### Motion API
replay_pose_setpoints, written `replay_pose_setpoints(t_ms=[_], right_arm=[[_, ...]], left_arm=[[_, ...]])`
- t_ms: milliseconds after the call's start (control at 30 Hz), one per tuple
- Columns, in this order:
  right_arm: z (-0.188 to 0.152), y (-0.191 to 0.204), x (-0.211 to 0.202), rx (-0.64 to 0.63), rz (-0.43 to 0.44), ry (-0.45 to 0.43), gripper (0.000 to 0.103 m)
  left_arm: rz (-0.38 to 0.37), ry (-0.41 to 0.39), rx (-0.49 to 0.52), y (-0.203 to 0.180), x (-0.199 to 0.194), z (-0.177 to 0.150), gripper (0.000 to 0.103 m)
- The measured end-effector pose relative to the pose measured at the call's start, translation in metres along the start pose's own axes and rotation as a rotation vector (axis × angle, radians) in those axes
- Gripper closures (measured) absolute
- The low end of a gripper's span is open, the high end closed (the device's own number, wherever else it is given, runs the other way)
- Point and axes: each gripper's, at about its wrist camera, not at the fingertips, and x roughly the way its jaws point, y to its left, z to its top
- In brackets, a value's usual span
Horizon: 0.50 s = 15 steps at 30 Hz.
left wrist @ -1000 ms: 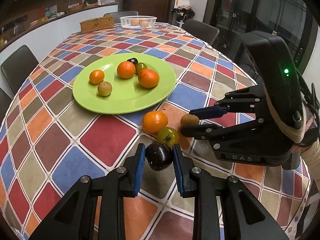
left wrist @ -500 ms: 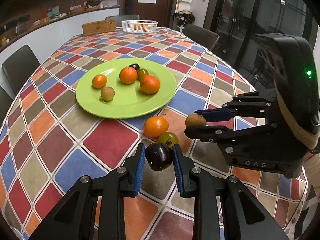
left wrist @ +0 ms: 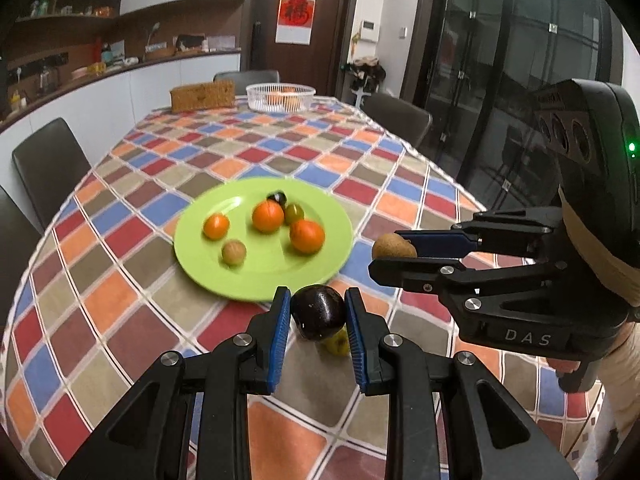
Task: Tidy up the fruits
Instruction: 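Carry both fruits onto the green plate and open both tools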
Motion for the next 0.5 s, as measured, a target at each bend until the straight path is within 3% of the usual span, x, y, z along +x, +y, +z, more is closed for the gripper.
replay_pose_setpoints(t_ms=[500], right_arm=[[0.049, -0.008, 0.004, 0.099, -0.059, -0.095, 0.076]], left_arm=[[0.015, -0.070, -0.039, 0.035, 0.011, 0.049, 0.076]])
